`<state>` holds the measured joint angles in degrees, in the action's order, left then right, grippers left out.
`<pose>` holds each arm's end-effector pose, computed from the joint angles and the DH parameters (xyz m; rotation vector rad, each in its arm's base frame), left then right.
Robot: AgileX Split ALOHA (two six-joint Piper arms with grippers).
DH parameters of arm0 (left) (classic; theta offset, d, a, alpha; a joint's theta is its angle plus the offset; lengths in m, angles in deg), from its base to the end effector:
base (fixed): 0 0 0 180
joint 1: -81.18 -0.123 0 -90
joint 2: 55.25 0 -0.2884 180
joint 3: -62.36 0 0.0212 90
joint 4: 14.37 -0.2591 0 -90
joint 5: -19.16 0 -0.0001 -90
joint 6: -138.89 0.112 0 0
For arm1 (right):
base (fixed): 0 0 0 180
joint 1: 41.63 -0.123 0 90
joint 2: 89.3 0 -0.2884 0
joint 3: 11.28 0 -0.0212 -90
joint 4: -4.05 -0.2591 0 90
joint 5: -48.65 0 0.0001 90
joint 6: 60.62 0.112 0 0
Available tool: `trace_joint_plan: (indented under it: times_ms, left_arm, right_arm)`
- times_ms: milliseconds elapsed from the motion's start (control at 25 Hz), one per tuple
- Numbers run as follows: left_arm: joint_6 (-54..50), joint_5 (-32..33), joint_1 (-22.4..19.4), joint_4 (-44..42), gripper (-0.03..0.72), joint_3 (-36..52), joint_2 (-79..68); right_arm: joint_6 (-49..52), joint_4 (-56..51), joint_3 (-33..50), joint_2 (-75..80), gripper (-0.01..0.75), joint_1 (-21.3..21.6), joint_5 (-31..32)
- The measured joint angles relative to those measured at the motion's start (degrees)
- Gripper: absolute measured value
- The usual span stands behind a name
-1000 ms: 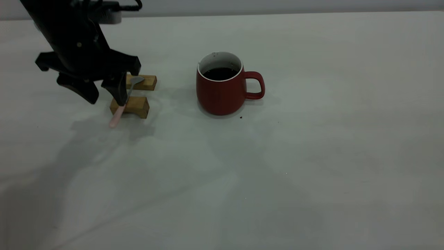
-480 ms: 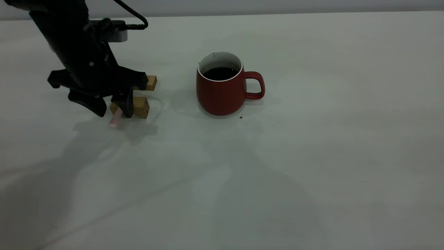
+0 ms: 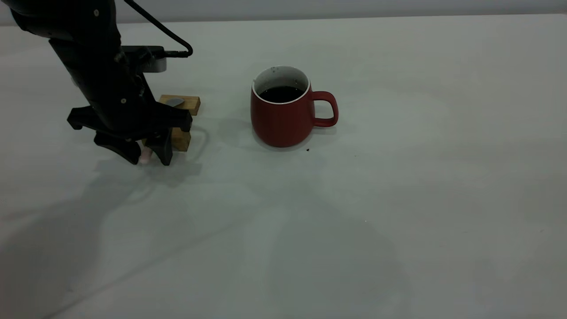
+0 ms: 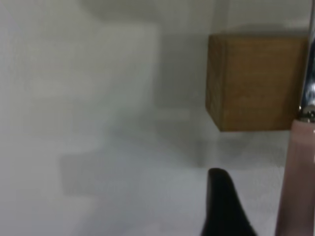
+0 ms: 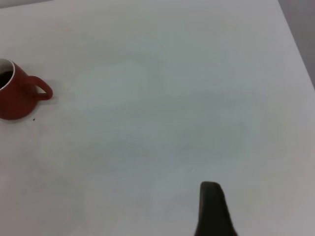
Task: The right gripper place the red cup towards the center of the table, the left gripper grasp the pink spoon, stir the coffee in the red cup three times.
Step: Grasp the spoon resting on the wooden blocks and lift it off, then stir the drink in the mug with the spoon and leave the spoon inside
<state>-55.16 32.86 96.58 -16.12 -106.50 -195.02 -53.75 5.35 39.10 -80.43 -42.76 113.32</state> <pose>0.3804 -0.1039 -0.0148 0.0752 2.8768 -0.0832 0.0198 -0.0019 0.2556 0.1096 2.1603 0.0527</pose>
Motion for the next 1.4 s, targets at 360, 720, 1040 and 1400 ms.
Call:
trace_joint_plan:
  times_ms: [360, 720, 1040, 1400]
  left_arm:
    - [-3.4, 5.2, 0.2, 0.6, 0.145, -2.3, 0.0]
    - [-5.6, 15.8, 3.0, 2.7, 0.145, -7.3, 7.8]
    - [-7.3, 21.9, 3.0, 13.2, 0.145, -7.5, 15.1]
    - [3.3, 25.6, 3.0, 43.9, 0.145, -7.5, 15.5]
  right_arm:
    - [0.0, 0.0, 0.0, 0.0, 0.550, 0.0, 0.0]
    - [0.0, -0.1, 0.0, 0.0, 0.550, 0.0, 0.0]
    - [0.0, -0.1, 0.0, 0.0, 0.550, 0.0, 0.0]
    - [0.0, -0.1, 0.0, 0.0, 0.550, 0.0, 0.0]
